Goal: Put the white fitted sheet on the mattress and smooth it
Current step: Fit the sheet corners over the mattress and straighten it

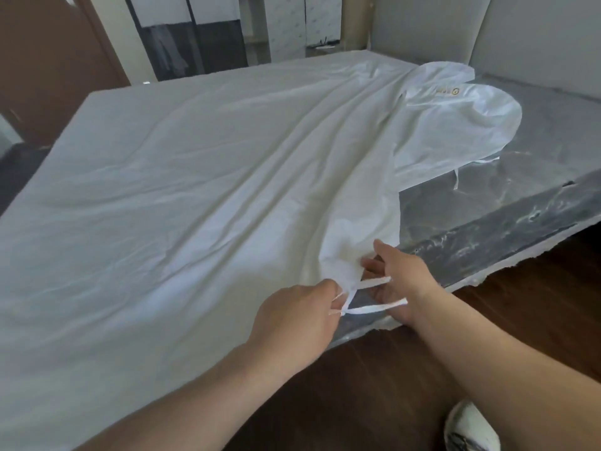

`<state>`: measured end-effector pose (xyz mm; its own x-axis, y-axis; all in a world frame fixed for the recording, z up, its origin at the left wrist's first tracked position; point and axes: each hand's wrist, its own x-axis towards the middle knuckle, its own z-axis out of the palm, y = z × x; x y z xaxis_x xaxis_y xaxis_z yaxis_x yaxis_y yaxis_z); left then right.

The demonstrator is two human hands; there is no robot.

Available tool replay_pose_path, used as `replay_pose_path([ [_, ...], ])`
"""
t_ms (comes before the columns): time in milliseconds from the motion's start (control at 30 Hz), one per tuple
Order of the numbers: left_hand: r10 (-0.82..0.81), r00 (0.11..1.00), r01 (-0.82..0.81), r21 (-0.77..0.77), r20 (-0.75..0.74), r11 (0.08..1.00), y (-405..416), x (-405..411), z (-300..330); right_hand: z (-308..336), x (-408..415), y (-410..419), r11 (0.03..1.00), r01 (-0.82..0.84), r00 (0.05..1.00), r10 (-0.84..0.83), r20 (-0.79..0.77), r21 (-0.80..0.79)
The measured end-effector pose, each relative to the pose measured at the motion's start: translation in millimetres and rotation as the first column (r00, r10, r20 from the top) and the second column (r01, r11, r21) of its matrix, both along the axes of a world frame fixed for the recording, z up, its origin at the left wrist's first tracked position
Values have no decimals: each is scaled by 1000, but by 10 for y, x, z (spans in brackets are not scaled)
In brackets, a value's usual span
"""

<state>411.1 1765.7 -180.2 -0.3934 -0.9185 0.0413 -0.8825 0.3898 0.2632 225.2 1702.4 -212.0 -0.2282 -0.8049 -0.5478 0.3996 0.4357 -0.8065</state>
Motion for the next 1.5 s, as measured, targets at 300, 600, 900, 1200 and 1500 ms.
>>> replay_pose_path([
  [300, 114, 977, -75, 210, -178, 975, 440, 0, 29, 36, -140, -87, 999, 24, 999, -25, 24, 46],
  [600, -5, 996, 33, 338, -85, 940, 692, -89, 53, 341, -403, 289, 993, 35, 999, -34, 17, -114],
  [900, -62, 996, 86, 421, -71, 903, 795, -154, -170, 439, -526, 875, 953, 126, 935, -207, -288, -277],
  [1200, 398, 911, -293, 505, -110, 812, 994, 925, -343, 154, 62, 805, 925, -357, 300, -17, -954, -129],
  [1500, 950, -48, -624, 752, -308, 213, 1700, 2591, -477, -389, 1456, 1131, 630, -773, 472, 649, -596, 74],
])
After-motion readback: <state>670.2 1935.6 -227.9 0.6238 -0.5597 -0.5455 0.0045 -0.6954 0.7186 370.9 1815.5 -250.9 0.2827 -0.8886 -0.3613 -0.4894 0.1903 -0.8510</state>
